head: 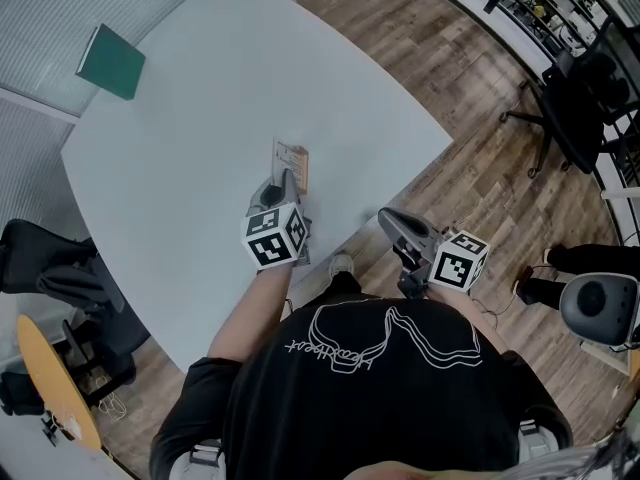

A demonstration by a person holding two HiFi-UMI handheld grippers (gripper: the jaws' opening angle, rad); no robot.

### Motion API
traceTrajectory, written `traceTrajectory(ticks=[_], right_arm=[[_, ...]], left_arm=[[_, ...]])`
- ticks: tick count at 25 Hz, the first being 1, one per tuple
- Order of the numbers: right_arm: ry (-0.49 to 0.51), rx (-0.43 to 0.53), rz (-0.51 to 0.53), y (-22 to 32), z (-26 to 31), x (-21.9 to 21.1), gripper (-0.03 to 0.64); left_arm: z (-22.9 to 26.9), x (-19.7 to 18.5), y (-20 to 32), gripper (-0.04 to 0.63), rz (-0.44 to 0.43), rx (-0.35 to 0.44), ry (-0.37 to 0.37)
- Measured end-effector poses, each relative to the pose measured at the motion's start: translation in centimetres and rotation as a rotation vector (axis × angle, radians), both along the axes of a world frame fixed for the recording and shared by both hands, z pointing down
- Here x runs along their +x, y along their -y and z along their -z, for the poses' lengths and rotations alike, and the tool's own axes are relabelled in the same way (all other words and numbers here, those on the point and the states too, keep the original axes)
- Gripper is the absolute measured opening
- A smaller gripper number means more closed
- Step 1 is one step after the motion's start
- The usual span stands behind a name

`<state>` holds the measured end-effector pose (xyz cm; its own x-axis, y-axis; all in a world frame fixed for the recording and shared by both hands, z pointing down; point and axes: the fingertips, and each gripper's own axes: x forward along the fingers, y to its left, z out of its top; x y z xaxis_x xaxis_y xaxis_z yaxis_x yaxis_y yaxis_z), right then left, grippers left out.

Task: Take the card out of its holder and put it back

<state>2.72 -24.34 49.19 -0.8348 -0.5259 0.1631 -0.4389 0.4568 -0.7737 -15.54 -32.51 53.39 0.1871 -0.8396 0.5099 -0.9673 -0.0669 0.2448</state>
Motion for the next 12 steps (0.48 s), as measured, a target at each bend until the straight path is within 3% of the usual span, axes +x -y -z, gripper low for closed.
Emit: traceTrajectory(ticks=[9, 12], right_arm=[[-0.015, -0.004, 0.025, 0.2, 0.1, -1.3, 0.009], [-0.017, -0.005, 0.041, 0.4, 0.2, -1.7, 0.009]], left_arm=[[-1.0, 0.6, 0.1, 0.026, -0.048, -0.015, -0.031], [-0.4, 1.1, -0.1, 0.069, -0.072, 0.006, -0.052]])
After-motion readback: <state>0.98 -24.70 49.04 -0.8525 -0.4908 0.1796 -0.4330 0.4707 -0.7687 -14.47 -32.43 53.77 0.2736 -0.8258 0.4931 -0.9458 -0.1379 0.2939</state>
